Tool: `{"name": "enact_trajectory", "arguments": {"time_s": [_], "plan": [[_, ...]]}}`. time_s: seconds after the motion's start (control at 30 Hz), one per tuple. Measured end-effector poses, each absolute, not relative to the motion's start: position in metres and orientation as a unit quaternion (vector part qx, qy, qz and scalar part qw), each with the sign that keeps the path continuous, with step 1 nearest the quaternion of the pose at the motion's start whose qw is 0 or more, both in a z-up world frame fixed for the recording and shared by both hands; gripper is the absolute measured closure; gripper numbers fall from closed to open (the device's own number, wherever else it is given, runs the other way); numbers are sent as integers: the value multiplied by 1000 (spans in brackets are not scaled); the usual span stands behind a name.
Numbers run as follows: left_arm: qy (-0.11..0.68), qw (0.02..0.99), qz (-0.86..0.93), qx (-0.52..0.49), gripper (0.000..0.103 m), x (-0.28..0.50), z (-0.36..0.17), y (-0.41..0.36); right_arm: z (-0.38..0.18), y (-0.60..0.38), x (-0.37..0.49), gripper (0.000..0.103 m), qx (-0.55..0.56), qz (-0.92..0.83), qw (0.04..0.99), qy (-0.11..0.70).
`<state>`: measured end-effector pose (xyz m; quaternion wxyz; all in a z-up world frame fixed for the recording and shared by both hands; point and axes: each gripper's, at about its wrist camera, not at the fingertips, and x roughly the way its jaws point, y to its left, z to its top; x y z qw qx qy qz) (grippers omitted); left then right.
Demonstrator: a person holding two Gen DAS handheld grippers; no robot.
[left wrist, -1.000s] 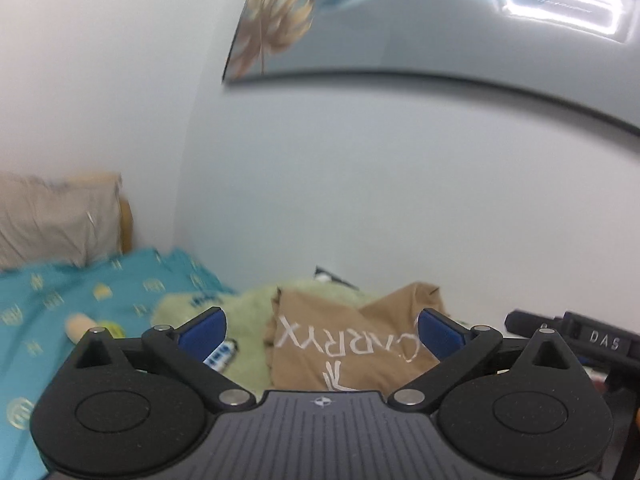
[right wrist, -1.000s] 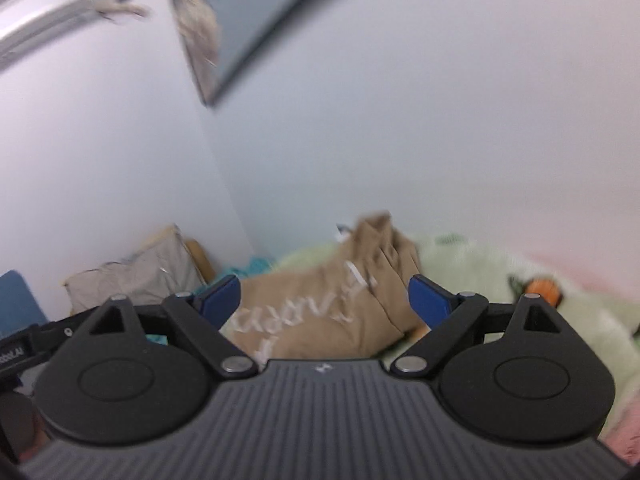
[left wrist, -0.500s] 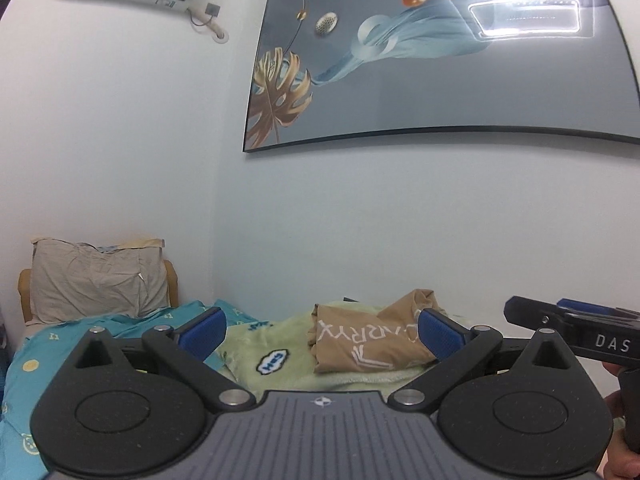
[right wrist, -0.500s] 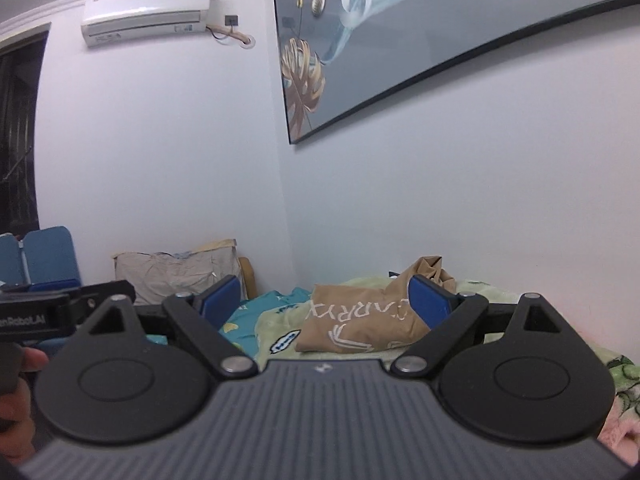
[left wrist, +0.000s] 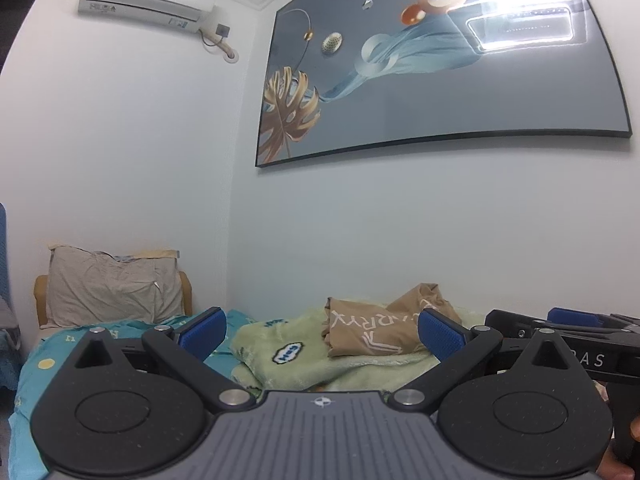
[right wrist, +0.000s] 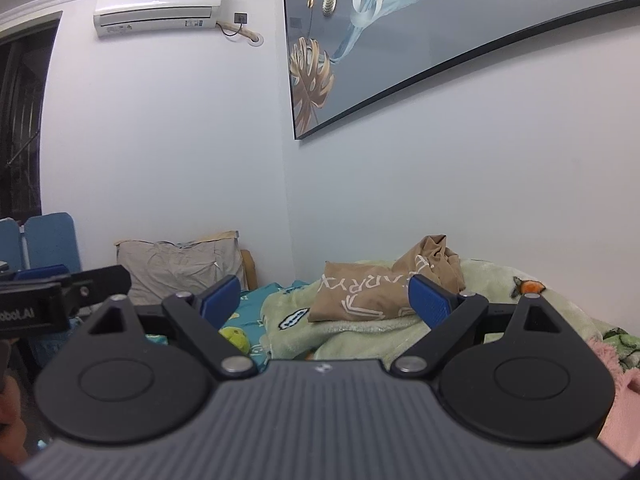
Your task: Fold clothes
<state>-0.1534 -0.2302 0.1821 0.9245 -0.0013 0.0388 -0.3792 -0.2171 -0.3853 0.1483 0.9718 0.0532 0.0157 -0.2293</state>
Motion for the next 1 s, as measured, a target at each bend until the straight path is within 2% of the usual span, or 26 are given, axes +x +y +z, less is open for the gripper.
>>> {"name": "enact_trajectory", "arguments": {"time_s": [0.17, 1.0], "plan": [[30, 925, -378, 14, 0, -159, 176, -231, 142, -368, -223, 11, 14, -250, 968, 4], [45, 922, -385, 17, 0, -160, 168, -243, 140, -373, -237, 11, 25, -251, 968, 13]]}}
